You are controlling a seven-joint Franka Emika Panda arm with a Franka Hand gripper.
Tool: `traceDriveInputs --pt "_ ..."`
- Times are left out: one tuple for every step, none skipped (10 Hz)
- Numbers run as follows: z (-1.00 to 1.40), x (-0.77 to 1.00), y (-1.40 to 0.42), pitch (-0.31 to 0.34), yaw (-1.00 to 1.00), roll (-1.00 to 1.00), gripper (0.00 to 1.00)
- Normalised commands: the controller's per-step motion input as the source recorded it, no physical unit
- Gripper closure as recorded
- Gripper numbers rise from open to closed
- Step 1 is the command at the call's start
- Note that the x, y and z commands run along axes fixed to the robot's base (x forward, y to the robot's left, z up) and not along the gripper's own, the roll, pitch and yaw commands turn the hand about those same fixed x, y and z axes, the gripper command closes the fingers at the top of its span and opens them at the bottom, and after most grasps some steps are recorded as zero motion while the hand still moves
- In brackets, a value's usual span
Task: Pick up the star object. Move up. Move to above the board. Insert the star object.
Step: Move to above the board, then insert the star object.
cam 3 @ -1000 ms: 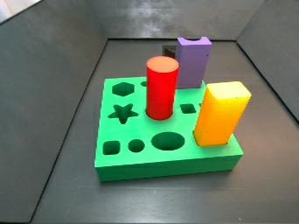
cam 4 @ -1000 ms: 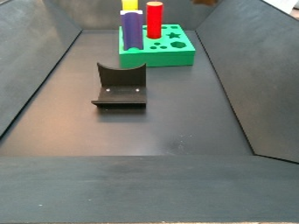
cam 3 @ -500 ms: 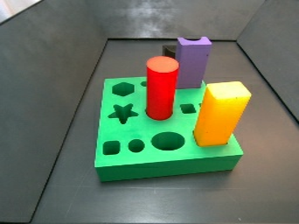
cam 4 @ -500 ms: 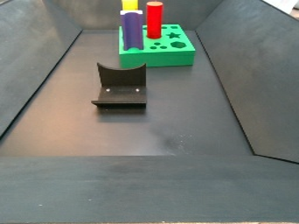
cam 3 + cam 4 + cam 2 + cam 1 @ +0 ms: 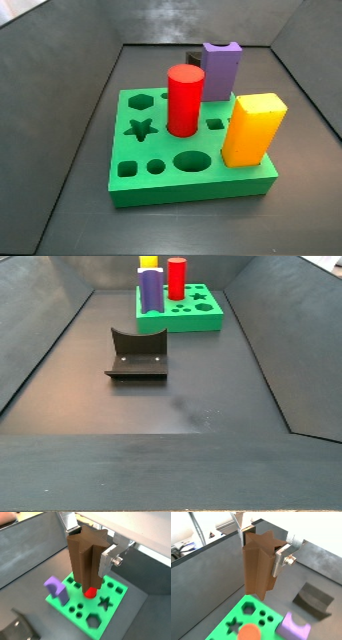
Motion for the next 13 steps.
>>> traceDriveInputs --pt "0.11 0.25 -0.52 0.130 0.01 0.02 1.00" --pt "0.07 0.15 -0.27 0.102 0.01 0.03 1.00" --pt "0.05 0.10 -0.17 0.081 0.01 0.04 1.00" --pt "-0.02 0.00 0.00 0.000 0.00 0.00 1.00" --pt "-0.29 -0.19 -0.12 -0.074 0.00 0.04 1.00" --pt "-0.34 -0.51 -0.17 -0.049 0.04 0.26 1.00" --pt "-0.55 -0.64 -0.26 -0.090 0.11 0.38 1.00" --pt "-0.64 -0.55 -0.30 -0.150 0.14 0.34 1.00" --pt "-0.65 -0.50 -0.30 -0.187 0.18 0.31 1.00" --pt "-0.67 -0.36 -0.32 -0.219 0.21 0.23 1.00" --pt "-0.69 -0.17 -0.24 -0.197 0.13 0.11 1.00" --pt "-0.70 0.00 -0.20 -0.124 0.00 0.00 1.00" --pt "-0.83 0.07 -0.15 -0.041 -0.21 0.06 1.00"
